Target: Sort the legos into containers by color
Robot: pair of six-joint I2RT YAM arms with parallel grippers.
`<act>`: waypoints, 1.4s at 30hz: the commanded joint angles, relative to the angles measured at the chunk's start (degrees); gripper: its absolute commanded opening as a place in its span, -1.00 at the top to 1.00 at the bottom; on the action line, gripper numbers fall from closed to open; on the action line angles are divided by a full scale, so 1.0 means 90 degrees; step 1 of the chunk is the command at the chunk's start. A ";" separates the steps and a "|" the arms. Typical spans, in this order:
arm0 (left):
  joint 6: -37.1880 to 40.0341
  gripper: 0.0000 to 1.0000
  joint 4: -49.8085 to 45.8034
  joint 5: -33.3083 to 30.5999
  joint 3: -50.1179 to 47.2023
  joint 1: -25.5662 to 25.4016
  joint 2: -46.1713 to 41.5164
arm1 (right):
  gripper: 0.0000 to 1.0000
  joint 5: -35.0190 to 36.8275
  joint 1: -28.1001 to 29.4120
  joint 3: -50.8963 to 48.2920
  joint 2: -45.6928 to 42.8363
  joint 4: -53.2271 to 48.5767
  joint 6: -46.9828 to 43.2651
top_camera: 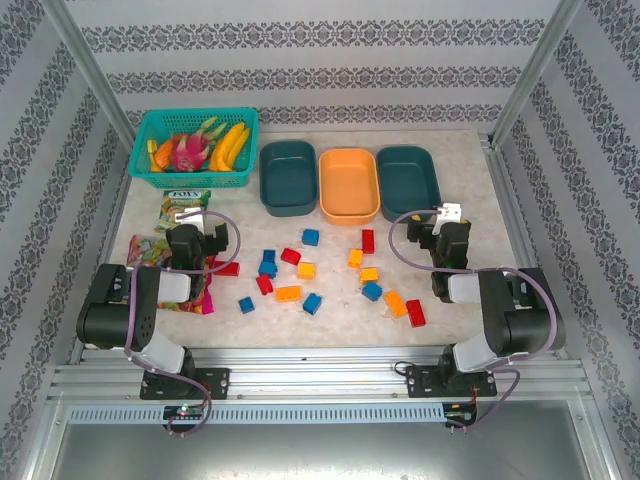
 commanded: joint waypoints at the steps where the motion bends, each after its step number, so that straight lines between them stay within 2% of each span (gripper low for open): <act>1: 0.0095 -1.00 0.0288 -0.0098 0.0012 -0.0050 0.0046 | -0.95 -0.0146 -0.0027 0.0100 0.0029 0.0149 -0.0058; 16: 0.0085 -1.00 0.0281 -0.0091 0.0012 -0.0050 0.0042 | -0.95 -0.0172 -0.0026 0.0109 0.0023 0.0129 -0.0067; 21: 0.0085 -1.00 0.0294 -0.0114 -0.0001 -0.0050 0.0016 | -0.95 -0.0427 0.0014 0.0089 -0.0043 0.0113 -0.0213; 25: 0.0119 -1.00 -0.0573 -0.0125 0.0268 -0.0060 -0.0449 | -0.95 0.0005 0.0192 0.0114 -0.0397 -0.0175 -0.0313; 29: 0.0199 -1.00 -0.1309 -0.0553 0.0393 -0.0256 -0.1202 | -0.95 0.0558 0.0615 0.0536 -0.1258 -0.1581 -0.0623; 32: -0.0024 -1.00 -0.1675 -0.0863 0.0442 -0.0381 -0.1874 | -0.95 0.1118 0.1124 0.0887 -0.1757 -0.1913 -0.1038; 34: -0.0155 -0.99 -0.2103 -0.1059 0.0617 -0.0550 -0.2258 | -0.95 0.1647 0.1535 0.1439 -0.1977 -0.2483 -0.1205; 37: -0.0097 -1.00 -0.2571 -0.1394 0.0971 -0.1005 -0.2837 | -0.95 0.2556 0.2412 0.2838 -0.1987 -0.3839 -0.1125; 38: 0.0016 -1.00 -0.2585 -0.1564 0.1066 -0.1178 -0.3005 | -0.95 0.2858 0.2601 0.3473 -0.1830 -0.4673 -0.0503; 39: 0.0067 -1.00 -0.2526 -0.1597 0.1127 -0.1340 -0.3137 | -0.95 0.2648 0.2599 0.4319 -0.1612 -0.6095 0.0521; 40: -0.0140 -1.00 -0.2513 -0.1555 0.1188 -0.1384 -0.3245 | -0.95 0.2099 0.2483 0.5019 -0.1377 -0.7412 0.1428; 41: -0.0946 -0.99 -0.2954 -0.1791 0.1376 -0.1385 -0.3343 | -0.95 0.1622 0.2307 0.5633 -0.1088 -0.8407 0.2435; 42: -0.2509 -1.00 -0.4394 -0.2331 0.1824 -0.1378 -0.3434 | -0.95 0.0912 0.2110 0.6027 -0.0853 -0.8998 0.2928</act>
